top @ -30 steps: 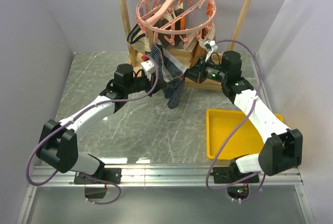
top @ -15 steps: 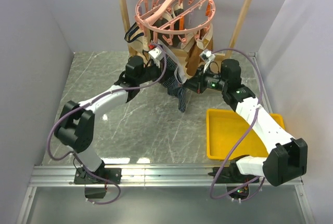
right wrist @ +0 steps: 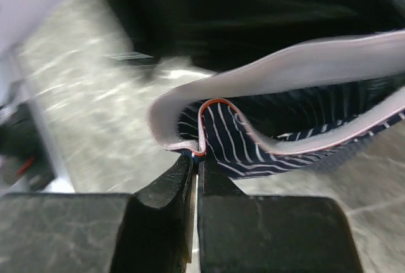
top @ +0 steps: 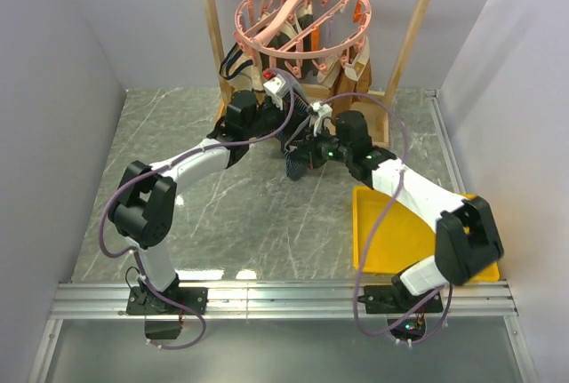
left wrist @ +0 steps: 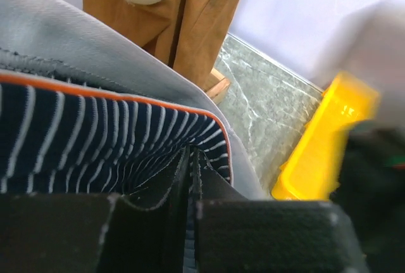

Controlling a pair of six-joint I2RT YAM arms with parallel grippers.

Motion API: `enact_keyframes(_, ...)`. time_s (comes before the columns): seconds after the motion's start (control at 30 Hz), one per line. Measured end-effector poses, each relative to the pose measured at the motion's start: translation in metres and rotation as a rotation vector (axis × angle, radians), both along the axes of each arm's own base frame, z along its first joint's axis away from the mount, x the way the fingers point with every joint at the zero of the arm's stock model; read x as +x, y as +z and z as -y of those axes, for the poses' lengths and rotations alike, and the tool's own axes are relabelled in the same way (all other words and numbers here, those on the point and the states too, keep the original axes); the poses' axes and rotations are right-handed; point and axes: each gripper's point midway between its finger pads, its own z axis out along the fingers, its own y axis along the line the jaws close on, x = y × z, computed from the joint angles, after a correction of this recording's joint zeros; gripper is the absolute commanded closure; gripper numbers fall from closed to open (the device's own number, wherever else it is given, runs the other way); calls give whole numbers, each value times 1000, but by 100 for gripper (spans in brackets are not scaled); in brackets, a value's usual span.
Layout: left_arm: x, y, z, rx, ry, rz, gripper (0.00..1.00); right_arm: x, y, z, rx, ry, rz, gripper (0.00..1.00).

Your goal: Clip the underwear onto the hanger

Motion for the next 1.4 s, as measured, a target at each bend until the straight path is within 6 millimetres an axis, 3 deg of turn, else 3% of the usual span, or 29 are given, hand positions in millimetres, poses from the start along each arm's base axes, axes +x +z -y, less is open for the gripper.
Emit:
enact_keyframes(0.2,13,0,-2,10,8,-26,69,40,-55,10,-99,-187,-76,100)
enact_keyframes(0.4,17,-8,-11,33,28,-79,47,68,-67,17,-118,-324,-69,100)
enact_keyframes(0.67,13,-26,-37,77,79,-204,23,88,-85,21,-142,-410,-82,100)
enact_keyframes(0.8,-16,-21,-60,74,101,-242,20,94,-88,22,-145,-430,-80,100)
enact_keyframes(0.97,-48,1,-78,40,108,-228,19,101,-92,18,-144,-431,-84,98)
enact_keyframes(1.2,-43,-3,-106,22,177,-252,19,104,-96,13,-148,-414,-81,92)
enact_keyframes(1.4,-35,-4,-118,21,210,-254,19,102,-108,1,-181,-366,-65,73)
